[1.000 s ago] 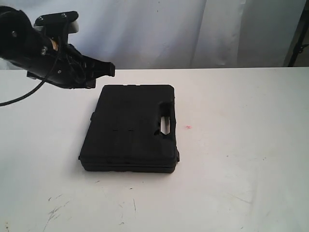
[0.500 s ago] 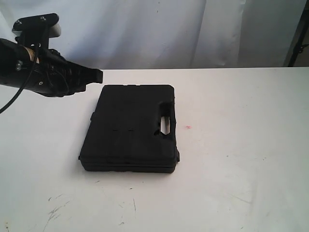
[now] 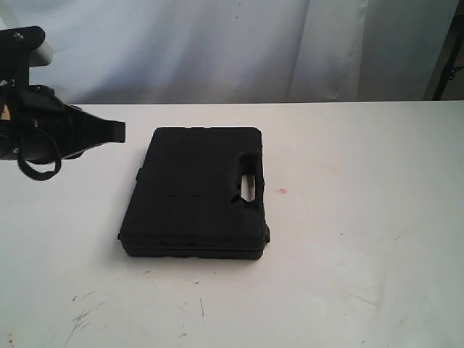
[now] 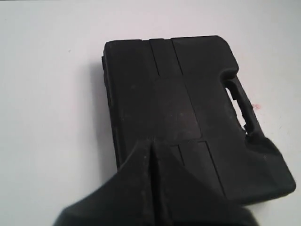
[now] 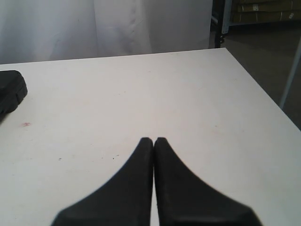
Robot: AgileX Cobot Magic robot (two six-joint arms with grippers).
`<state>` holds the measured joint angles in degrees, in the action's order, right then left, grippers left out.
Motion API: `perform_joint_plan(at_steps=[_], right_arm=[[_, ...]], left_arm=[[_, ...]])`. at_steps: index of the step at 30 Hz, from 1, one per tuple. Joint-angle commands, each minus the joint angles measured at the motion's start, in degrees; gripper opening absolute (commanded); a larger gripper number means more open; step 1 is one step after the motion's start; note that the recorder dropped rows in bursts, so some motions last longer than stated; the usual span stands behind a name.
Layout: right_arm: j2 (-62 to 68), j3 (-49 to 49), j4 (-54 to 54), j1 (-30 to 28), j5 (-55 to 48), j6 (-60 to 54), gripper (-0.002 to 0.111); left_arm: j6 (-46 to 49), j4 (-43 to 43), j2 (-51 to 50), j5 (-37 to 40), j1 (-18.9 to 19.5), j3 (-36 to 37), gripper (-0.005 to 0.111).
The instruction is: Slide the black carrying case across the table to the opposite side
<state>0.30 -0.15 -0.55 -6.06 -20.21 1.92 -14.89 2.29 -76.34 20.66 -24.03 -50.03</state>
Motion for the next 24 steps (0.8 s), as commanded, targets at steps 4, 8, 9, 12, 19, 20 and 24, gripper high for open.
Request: perform_joint_plan(at_steps=[4, 8, 9, 12, 19, 20, 24], right_arm=[[-0.3, 0.15, 0.16, 0.15, 0.43, 0.24, 0.0], [-0.3, 0.15, 0.16, 0.15, 0.43, 0.24, 0.0], [-0.3, 0.15, 0.16, 0.15, 0.43, 0.24, 0.0], [-0.3, 0.15, 0.16, 0.15, 0.43, 0.24, 0.0], [-0.3, 0.15, 0.16, 0.15, 0.43, 0.24, 0.0], [-0.3, 0.15, 0.16, 0.15, 0.43, 0.24, 0.0], [-0.3, 0.15, 0.16, 0.15, 0.43, 0.24, 0.0]], left_arm=[[0.22, 4.25, 5.55, 11.48, 0.09, 0.73, 0.0], [0.22, 9.21, 5.7, 9.35, 0.09, 0.73, 0.0], [1.04, 10.25, 5.7, 9.8, 0.09, 0.73, 0.0], [0.62, 12.94, 5.7, 11.12, 0.09, 0.73, 0.0], [-2.98, 7.0, 23.23, 2.2, 13.06, 11.89, 0.0], [-2.98, 6.17, 26.24, 1.22, 15.49, 14.17, 0.0], [-2.98, 5.76, 34.36, 0.04, 21.16, 19.82, 0.0]])
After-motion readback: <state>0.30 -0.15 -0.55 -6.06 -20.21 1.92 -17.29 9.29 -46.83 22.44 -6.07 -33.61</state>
